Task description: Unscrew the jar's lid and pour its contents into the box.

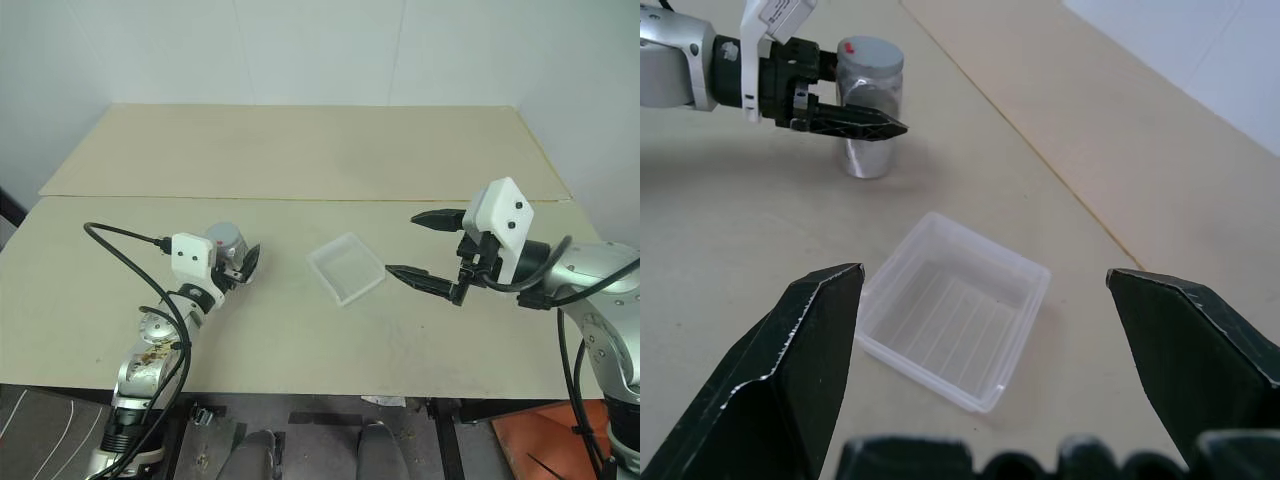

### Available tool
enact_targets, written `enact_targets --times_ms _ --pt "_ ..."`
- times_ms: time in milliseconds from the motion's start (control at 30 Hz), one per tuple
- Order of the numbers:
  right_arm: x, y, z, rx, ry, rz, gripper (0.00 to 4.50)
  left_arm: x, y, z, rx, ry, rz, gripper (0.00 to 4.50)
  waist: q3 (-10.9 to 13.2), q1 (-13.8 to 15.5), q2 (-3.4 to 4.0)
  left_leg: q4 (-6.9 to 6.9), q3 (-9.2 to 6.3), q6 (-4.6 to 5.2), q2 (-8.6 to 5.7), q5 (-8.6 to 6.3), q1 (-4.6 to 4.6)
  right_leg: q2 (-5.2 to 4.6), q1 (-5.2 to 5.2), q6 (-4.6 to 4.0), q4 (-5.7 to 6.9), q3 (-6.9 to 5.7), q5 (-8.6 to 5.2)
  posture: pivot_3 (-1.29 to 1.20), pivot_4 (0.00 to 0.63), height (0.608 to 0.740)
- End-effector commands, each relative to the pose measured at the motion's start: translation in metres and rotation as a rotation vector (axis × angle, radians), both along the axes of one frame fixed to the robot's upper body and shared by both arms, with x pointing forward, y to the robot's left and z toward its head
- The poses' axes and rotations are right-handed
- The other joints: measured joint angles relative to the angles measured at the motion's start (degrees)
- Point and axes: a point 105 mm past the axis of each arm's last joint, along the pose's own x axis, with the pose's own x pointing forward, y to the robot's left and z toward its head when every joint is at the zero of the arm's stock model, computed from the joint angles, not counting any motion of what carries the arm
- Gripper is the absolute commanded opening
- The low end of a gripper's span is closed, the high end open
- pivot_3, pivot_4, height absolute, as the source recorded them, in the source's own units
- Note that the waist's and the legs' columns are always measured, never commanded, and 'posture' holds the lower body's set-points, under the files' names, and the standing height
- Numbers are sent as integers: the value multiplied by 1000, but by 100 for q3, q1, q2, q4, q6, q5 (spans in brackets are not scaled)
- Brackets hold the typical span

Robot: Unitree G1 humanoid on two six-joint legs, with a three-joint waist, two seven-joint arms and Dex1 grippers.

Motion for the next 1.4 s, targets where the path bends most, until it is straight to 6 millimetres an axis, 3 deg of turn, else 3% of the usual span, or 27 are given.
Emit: enact_targets --times_ms 33,100,333,433,600,833,1067,1400 --pt "-5 0 14 7 -71 14 4500 3 3 14 -13 -67 14 2586 0 4 0 0 0 0 0 0 0 0 0 0 0 0 0 0 150 740" --pt "-5 2 14 14 -73 20 4500 5 3 17 -19 -75 12 1998 0 7 0 0 0 0 0 0 0 0 0 0 0 0 0 0 150 740" --pt "1 23 18 86 -94 83 4500 11 2 45 38 -97 -179 2001 0 -13 0 0 0 -2 0 1 1 1 0 0 2 0 0 0 150 740" --pt "5 40 26 131 -95 141 4500 11 3 70 90 -60 -426 2001 1 -48 0 0 -1 -4 1 2 0 2 -3 0 4 -1 0 0 150 740" --pt "11 60 41 207 -63 214 4500 0 -5 87 117 9 -763 2001 1 -109 1 -3 -2 -6 0 3 -5 0 -5 4 -4 -1 -3 0 150 740" --pt "18 107 60 237 37 291 4500 -7 -49 97 213 10 -1180 2001 2 -139 4 -2 -6 -11 0 6 -8 1 -13 0 8 -4 -2 0 150 740" --pt "35 128 58 204 52 202 4500 -4 -73 105 235 -45 -1283 2001 2 -187 4 -2 -6 -11 0 7 -25 1 -41 0 23 -2 -2 0 150 740" --pt "39 136 46 172 76 170 4500 -3 -72 106 246 -63 -1295 2001 2 -308 4 -2 -10 -22 0 14 -60 2 -85 -2 44 -1 -2 0 150 740"
